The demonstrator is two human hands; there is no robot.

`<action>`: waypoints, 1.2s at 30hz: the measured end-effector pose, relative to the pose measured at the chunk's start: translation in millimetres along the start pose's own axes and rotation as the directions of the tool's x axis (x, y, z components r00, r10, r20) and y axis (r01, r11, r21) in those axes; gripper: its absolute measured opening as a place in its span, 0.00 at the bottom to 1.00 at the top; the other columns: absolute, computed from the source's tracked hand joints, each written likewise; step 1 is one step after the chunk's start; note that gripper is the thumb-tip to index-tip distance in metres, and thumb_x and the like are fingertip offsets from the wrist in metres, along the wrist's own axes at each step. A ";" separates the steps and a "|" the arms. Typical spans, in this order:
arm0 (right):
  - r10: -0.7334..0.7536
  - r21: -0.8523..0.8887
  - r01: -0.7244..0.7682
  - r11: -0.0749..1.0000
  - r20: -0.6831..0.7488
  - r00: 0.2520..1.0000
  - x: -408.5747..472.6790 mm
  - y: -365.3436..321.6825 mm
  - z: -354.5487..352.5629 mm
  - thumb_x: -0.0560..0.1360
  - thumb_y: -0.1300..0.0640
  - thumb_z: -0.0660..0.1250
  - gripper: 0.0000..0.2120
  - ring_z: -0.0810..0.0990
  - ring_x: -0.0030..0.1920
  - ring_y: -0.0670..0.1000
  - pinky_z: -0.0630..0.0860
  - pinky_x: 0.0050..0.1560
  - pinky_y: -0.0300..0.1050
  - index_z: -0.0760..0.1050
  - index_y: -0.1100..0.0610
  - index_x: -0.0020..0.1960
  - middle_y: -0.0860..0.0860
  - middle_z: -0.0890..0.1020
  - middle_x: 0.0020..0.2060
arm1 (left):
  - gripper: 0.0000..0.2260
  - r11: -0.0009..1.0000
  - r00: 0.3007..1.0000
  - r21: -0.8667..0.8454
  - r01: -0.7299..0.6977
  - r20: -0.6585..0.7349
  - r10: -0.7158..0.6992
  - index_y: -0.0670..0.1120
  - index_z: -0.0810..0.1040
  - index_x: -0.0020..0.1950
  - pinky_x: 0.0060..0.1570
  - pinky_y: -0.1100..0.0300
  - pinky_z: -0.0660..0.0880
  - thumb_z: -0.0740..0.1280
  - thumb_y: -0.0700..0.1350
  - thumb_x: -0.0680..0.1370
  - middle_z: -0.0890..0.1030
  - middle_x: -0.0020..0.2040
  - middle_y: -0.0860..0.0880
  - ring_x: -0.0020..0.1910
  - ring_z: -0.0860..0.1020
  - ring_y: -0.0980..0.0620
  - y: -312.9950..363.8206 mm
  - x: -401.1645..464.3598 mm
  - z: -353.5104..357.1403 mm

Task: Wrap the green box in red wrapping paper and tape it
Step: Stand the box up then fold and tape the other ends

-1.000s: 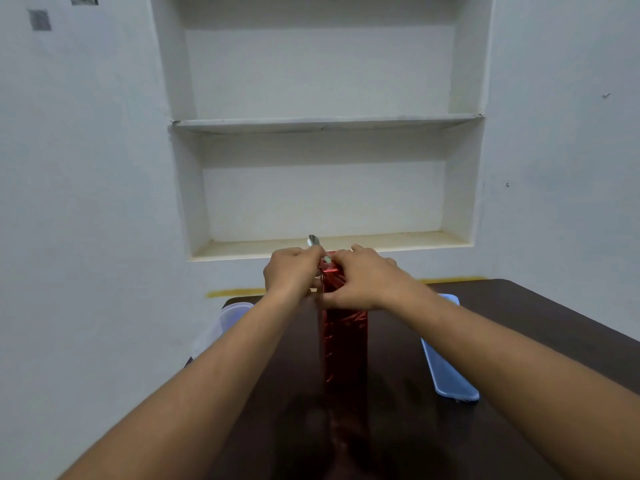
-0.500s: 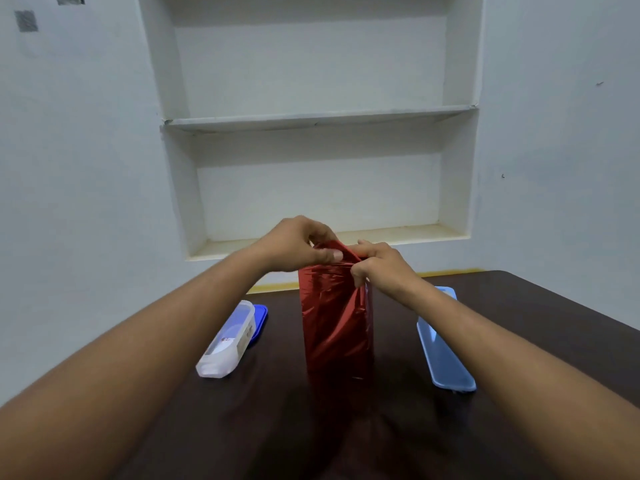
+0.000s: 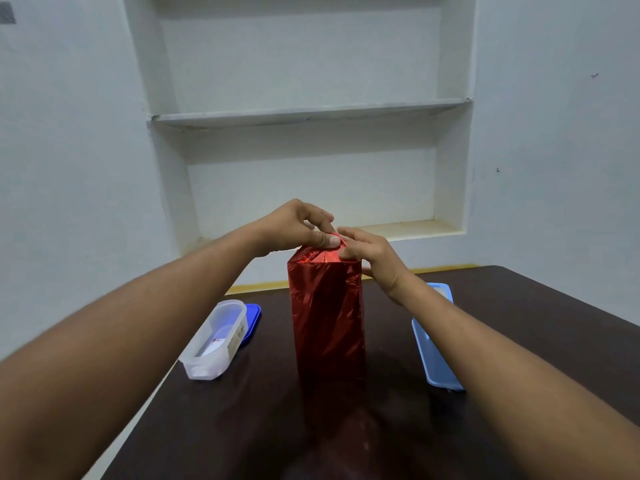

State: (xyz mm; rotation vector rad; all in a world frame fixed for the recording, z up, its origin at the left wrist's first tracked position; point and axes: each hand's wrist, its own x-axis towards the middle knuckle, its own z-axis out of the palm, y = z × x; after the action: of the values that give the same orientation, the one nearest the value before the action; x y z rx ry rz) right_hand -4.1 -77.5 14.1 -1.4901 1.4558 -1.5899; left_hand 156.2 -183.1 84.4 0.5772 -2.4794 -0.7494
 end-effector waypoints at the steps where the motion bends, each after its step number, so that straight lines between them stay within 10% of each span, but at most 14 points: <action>1: 0.007 0.013 -0.007 1.000 -0.007 1.000 -0.7 -1.0 0.4 0.61 0.49 0.69 0.41 0.78 0.61 0.48 0.74 0.58 0.49 0.73 0.55 0.75 0.51 0.81 0.64 | 0.02 0.998 1.000 -0.054 0.016 0.005 -0.016 0.53 0.89 0.43 0.63 0.51 0.77 0.80 0.47 0.73 0.80 0.66 0.54 0.62 0.81 0.52 -1.0 -0.5 0.9; 6: 0.021 0.039 -0.018 0.999 -0.070 0.997 -3.0 -3.7 4.0 0.64 0.44 0.69 0.37 0.71 0.73 0.52 0.70 0.72 0.58 0.75 0.52 0.73 0.53 0.72 0.75 | 0.03 0.983 0.996 -0.158 0.088 0.005 -0.089 0.50 0.89 0.42 0.45 0.57 0.76 0.79 0.42 0.73 0.80 0.66 0.53 0.57 0.82 0.55 -7.1 5.4 7.0; 9: 0.014 0.024 -0.013 1.000 -0.077 0.997 -2.9 -4.7 7.0 0.60 0.38 0.69 0.19 0.70 0.74 0.53 0.67 0.74 0.61 0.85 0.36 0.50 0.52 0.69 0.77 | 0.03 0.976 0.991 -0.176 0.124 -0.023 -0.130 0.46 0.89 0.45 0.40 0.59 0.74 0.80 0.41 0.72 0.82 0.62 0.54 0.50 0.83 0.56 -9.0 8.4 11.1; 13: 0.008 0.027 -0.004 1.000 -0.127 0.992 4.5 1.5 7.6 0.61 0.38 0.69 0.33 0.70 0.74 0.52 0.66 0.75 0.61 0.82 0.48 0.64 0.50 0.72 0.76 | 0.05 0.963 0.978 -0.200 0.180 -0.071 -0.198 0.45 0.89 0.44 0.39 0.58 0.68 0.81 0.39 0.70 0.83 0.58 0.57 0.48 0.82 0.54 -11.9 10.6 14.8; 18: 0.016 -0.014 -0.018 1.000 -0.128 0.992 8.1 5.5 4.3 0.68 0.42 0.71 0.35 0.77 0.67 0.53 0.66 0.75 0.59 0.75 0.55 0.72 0.42 0.85 0.35 | 0.05 0.944 0.961 -0.225 0.241 -0.082 -0.265 0.47 0.89 0.41 0.35 0.62 0.71 0.80 0.38 0.69 0.86 0.55 0.56 0.45 0.83 0.54 -9.2 11.3 18.6; 25: 0.007 0.013 -0.006 1.000 -0.098 0.995 3.9 3.4 6.9 0.77 0.57 0.68 0.15 0.78 0.64 0.43 0.71 0.62 0.41 0.84 0.42 0.59 0.50 0.75 0.62 | 0.08 0.948 0.946 -0.228 0.221 -0.188 -0.266 0.48 0.89 0.40 0.51 0.59 0.78 0.85 0.44 0.65 0.88 0.47 0.51 0.52 0.85 0.52 -16.9 4.5 24.5; 30: -0.007 -0.034 0.004 0.999 -0.097 0.995 3.4 3.8 9.9 0.76 0.52 0.66 0.27 0.78 0.62 0.42 0.69 0.74 0.49 0.74 0.52 0.75 0.45 0.68 0.77 | 0.09 0.919 0.895 -0.354 0.171 -0.334 -0.295 0.51 0.88 0.48 0.53 0.58 0.80 0.82 0.50 0.70 0.87 0.50 0.50 0.52 0.85 0.51 -27.7 -11.4 34.0; 36: 0.011 -0.008 -0.012 1.000 -0.120 0.993 6.1 3.3 11.6 0.68 0.50 0.66 0.37 0.78 0.66 0.49 0.70 0.73 0.48 0.69 0.53 0.77 0.48 0.76 0.72 | 0.10 0.614 0.835 -0.760 0.211 -0.186 -0.518 0.44 0.83 0.51 0.43 0.58 0.73 0.72 0.34 0.72 0.82 0.48 0.46 0.43 0.78 0.49 -22.3 -29.2 49.0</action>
State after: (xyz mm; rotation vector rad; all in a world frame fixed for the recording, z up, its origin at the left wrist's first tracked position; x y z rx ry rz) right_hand 4.0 -87.9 11.2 -1.4100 1.5355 -1.6939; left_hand 157.8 -165.7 25.7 0.8400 -1.4982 -1.5050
